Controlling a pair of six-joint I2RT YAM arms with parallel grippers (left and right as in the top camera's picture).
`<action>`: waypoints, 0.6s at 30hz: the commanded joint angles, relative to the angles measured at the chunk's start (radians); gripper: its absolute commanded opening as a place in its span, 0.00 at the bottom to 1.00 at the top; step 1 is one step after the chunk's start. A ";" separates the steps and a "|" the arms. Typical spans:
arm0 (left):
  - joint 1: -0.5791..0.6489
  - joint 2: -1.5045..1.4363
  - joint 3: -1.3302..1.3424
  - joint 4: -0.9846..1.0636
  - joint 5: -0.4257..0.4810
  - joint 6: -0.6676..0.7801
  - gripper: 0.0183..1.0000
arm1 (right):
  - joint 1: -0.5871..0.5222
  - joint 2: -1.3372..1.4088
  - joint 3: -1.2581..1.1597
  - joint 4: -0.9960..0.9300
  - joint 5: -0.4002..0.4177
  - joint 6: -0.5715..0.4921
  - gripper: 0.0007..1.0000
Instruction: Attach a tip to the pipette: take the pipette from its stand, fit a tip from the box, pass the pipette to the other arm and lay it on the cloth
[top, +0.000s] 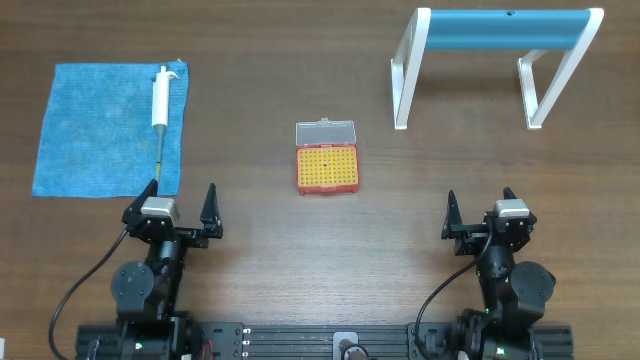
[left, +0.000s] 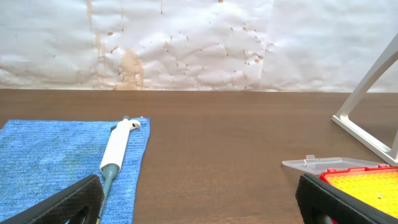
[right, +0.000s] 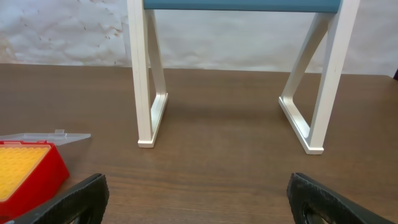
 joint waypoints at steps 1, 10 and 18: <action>-0.003 -0.004 -0.001 -0.011 -0.011 -0.009 0.99 | -0.002 -0.003 -0.005 0.000 0.012 0.011 0.93; -0.003 -0.004 -0.001 -0.011 -0.011 -0.009 1.00 | 0.169 -0.008 -0.012 0.034 0.138 -0.022 0.93; -0.003 -0.004 -0.001 -0.011 -0.011 -0.009 1.00 | 0.254 -0.008 -0.027 0.050 0.259 -0.015 0.93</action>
